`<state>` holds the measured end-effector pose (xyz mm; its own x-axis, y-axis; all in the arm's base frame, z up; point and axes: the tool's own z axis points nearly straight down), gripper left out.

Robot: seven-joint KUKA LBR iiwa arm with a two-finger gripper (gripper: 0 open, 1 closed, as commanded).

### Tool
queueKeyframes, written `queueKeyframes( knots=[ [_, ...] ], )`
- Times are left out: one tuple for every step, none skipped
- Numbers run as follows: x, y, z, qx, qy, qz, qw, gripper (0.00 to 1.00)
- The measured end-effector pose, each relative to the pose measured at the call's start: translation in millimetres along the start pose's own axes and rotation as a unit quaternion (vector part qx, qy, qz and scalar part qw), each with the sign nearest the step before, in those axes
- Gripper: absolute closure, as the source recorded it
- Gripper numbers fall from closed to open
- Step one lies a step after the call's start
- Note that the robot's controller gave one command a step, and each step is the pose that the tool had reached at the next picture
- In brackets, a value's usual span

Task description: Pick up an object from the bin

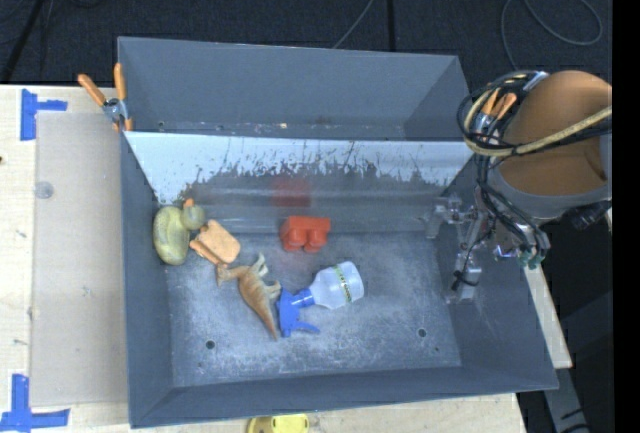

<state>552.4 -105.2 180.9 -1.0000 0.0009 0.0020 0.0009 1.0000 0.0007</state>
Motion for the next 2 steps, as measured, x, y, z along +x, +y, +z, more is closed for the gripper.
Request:
queueKeyframes(
  knots=[
    [-21.6, 16, 35, 0.001, -0.0029, -0.025, 0.9997, 0.0],
    [7.5, 64, 64, 0.0, 0.0013, -0.026, 0.9997, 0.0]
  ],
)
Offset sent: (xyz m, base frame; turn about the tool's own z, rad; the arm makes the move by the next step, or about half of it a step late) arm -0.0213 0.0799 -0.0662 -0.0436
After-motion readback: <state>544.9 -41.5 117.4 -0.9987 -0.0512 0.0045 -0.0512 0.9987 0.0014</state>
